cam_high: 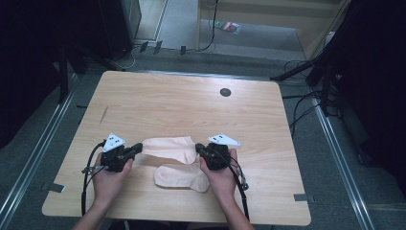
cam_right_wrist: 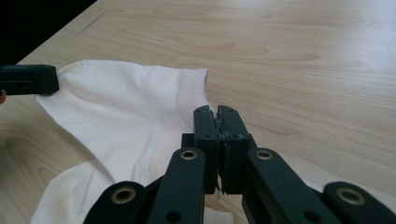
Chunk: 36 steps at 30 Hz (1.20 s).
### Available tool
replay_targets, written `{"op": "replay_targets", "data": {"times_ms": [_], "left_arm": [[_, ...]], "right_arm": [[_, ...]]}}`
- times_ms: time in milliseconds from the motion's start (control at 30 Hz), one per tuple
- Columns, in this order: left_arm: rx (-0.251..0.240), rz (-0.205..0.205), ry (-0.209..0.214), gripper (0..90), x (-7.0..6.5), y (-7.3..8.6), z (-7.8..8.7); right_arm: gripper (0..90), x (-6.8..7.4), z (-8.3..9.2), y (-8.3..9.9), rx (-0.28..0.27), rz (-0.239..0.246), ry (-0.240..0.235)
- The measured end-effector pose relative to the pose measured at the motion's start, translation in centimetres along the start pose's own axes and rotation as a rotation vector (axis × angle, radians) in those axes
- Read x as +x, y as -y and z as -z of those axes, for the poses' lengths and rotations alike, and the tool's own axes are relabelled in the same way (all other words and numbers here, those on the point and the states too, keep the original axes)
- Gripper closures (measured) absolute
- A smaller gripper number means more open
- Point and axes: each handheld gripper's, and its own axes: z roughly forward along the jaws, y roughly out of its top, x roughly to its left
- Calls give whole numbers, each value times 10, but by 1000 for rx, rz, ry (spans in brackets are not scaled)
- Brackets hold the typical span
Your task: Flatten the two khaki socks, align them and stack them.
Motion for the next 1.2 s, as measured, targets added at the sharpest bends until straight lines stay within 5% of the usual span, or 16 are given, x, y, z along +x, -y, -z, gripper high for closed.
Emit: {"op": "replay_targets", "data": {"times_ms": [267,633,1200], "left_arm": [[-18,-16,59,900,-14,7,20],[5,-43,123,900,-26,23,36],[84,-94,198,900,-48,37,21]], "right_arm": [[893,-1,28,4,0,41,7],[900,-8,61,32,58,61,8],[894,-7,56,54,89,54,13]]}}
